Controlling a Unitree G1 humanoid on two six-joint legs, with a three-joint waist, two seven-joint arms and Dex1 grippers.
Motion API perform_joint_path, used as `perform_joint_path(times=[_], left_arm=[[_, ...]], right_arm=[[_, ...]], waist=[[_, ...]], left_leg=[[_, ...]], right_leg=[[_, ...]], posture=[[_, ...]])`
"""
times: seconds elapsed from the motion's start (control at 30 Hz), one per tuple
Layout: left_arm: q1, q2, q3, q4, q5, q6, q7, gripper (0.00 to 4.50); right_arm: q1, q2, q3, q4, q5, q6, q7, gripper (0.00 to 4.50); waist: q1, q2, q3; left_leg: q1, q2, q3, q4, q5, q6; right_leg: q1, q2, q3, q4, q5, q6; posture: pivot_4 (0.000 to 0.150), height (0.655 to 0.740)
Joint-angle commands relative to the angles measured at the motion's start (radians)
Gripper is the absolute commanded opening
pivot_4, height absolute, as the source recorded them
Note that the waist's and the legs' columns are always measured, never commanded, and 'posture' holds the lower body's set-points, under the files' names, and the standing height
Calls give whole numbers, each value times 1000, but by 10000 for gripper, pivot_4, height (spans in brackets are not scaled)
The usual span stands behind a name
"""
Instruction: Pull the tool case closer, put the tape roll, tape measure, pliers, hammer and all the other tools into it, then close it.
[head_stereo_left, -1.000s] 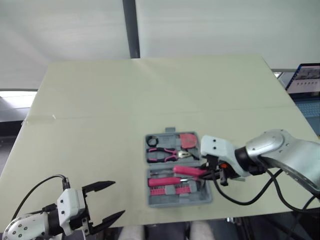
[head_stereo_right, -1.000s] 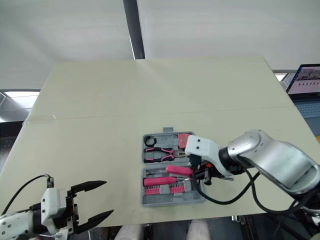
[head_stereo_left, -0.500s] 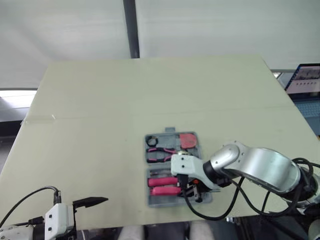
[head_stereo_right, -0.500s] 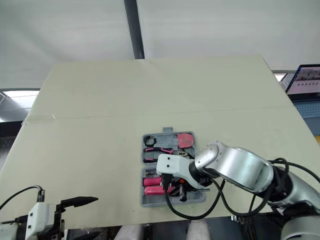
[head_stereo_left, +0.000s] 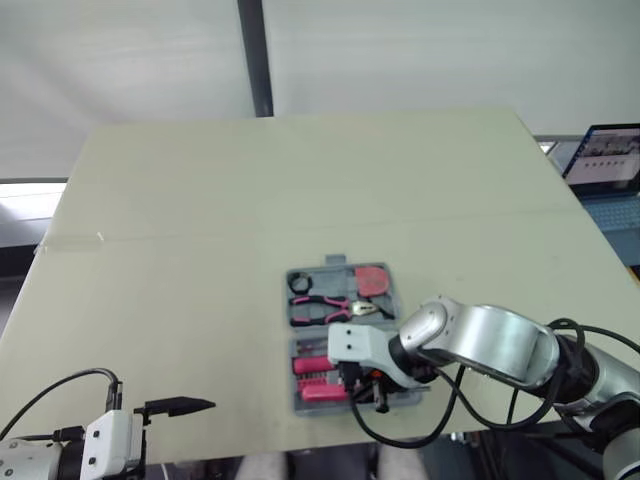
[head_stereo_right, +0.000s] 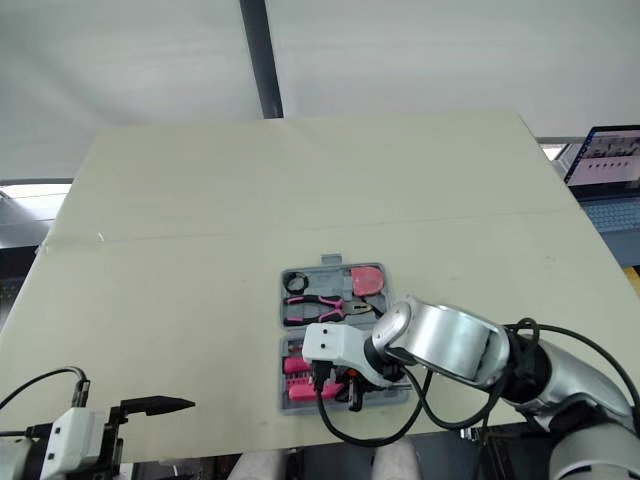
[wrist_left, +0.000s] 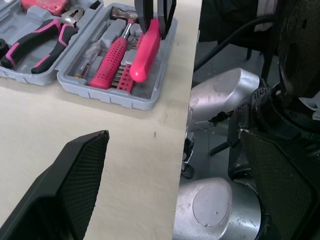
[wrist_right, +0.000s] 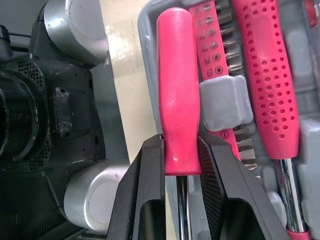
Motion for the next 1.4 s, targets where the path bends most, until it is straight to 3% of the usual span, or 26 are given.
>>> perform_joint_path(times=[0.03,1.23,1.3,1.33,1.4], left_arm=[[9,-2,6,-22,-5,2,8,45000],[68,-27,-20,-103,47,3,76,45000],[70,-25,-19,-103,46,4,76,45000],[70,-25,-18,-103,46,3,77,45000],[67,-25,-19,-100,45,3,78,45000]], right_arm=[[-27,16,24,-2,-13,-25,3,4068],[-113,96,161,83,-60,-76,31,4068],[-117,93,157,78,-58,-78,40,14539],[-119,92,147,73,-51,-71,44,17078],[-126,88,114,62,-29,-44,54,26598]], waist=[[-2,0,0],[-2,0,0],[-1,0,0],[-1,0,0],[-1,0,0]], left_leg=[[0,0,0,0,0,0],[0,0,0,0,0,0],[0,0,0,0,0,0],[0,0,0,-1,0,0],[0,0,0,0,0,0]], right_leg=[[0,0,0,0,0,0],[-1,0,0,0,0,0],[-1,0,0,0,0,0],[-1,0,0,0,0,0],[-1,0,0,0,0,0]], posture=[[1500,7400],[1500,7400],[1500,7400],[1500,7400],[1500,7400]])
